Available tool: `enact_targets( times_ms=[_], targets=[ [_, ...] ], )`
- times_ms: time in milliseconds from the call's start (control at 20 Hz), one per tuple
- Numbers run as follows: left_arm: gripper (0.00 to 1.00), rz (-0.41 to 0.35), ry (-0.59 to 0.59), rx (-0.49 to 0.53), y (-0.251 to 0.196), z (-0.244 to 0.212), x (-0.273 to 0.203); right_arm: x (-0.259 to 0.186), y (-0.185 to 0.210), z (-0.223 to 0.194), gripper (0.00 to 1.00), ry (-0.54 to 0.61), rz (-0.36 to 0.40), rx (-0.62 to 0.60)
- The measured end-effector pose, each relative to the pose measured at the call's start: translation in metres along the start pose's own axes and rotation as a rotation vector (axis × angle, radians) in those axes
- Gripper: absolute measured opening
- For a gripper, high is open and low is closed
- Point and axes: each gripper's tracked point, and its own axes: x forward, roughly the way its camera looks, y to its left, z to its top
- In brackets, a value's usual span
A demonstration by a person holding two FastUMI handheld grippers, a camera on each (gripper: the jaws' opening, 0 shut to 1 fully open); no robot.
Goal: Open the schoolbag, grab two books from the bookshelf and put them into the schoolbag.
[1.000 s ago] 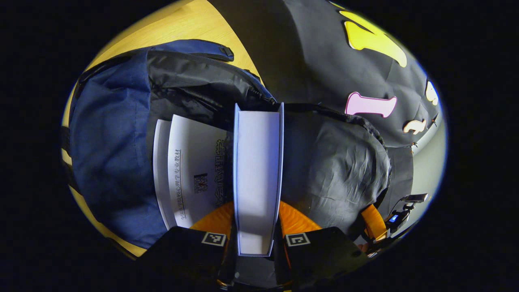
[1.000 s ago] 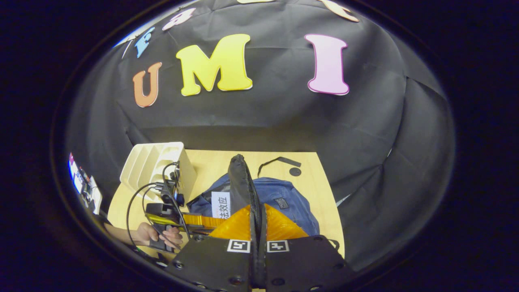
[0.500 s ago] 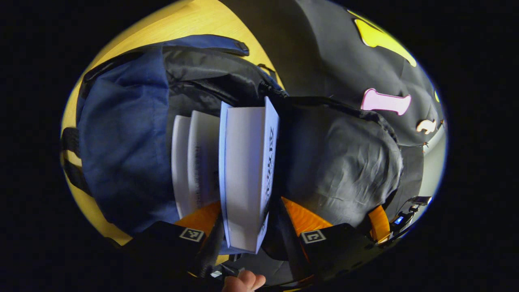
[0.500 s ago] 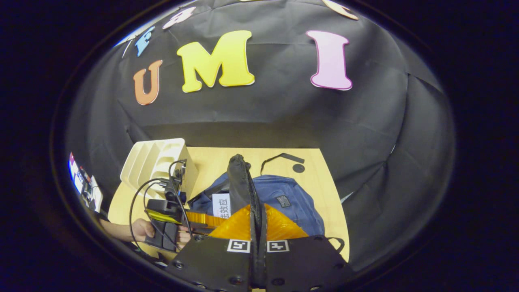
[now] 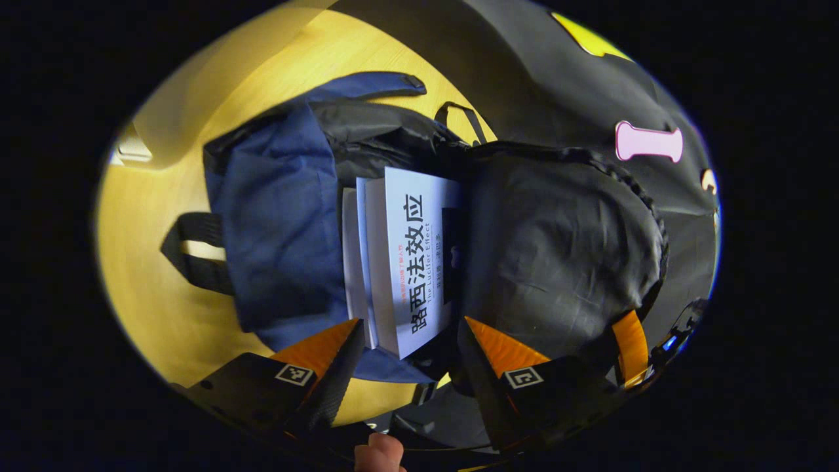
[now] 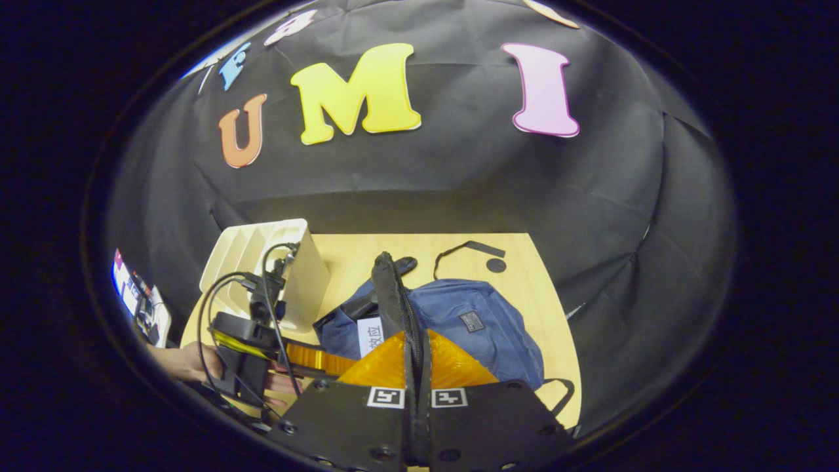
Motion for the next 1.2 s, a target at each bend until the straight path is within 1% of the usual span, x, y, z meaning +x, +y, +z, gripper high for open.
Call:
enact_targets(
  times_ms=[50,300,500,750,850,900,1000,1050,1100,1150,1200],
  targets=[
    [0.90,0.032,-0.014,0.035,0.003,0.002,-0.009,0.000,0.003,-0.001,0.00,-0.002,0.004,0.002],
    [0.90,0.210,-0.074,0.190,0.018,0.013,-0.059,0.002,0.022,-0.005,0.00,-0.014,0.022,0.016],
    [0.90,0.291,-0.100,0.273,0.026,0.009,-0.092,0.002,0.040,-0.012,0.01,-0.017,0.042,0.018],
    [0.90,0.407,-0.148,0.365,0.036,0.010,-0.143,0.001,0.060,-0.020,0.00,-0.029,0.035,-0.013],
    [0.90,0.434,-0.203,0.391,0.035,0.015,-0.162,0.001,0.068,-0.023,0.01,-0.031,0.031,-0.033],
    [0.90,0.446,-0.240,0.401,0.035,0.019,-0.173,0.001,0.073,-0.026,0.03,-0.031,0.036,-0.038],
    [0.90,0.480,-0.324,0.420,0.035,0.028,-0.196,0.001,0.083,-0.030,0.03,-0.028,0.043,-0.042],
    [0.90,0.487,-0.366,0.428,0.033,0.037,-0.203,0.002,0.088,-0.031,0.07,-0.028,0.050,-0.043],
    [0.90,0.479,-0.406,0.437,0.028,0.042,-0.210,0.002,0.093,-0.033,0.11,-0.029,0.056,-0.044],
    [0.90,0.479,-0.444,0.447,0.026,0.045,-0.219,0.003,0.097,-0.035,0.12,-0.028,0.058,-0.046],
    [0.90,0.490,-0.491,0.463,0.025,0.050,-0.233,0.005,0.101,-0.037,0.16,-0.024,0.060,-0.046]
  ],
)
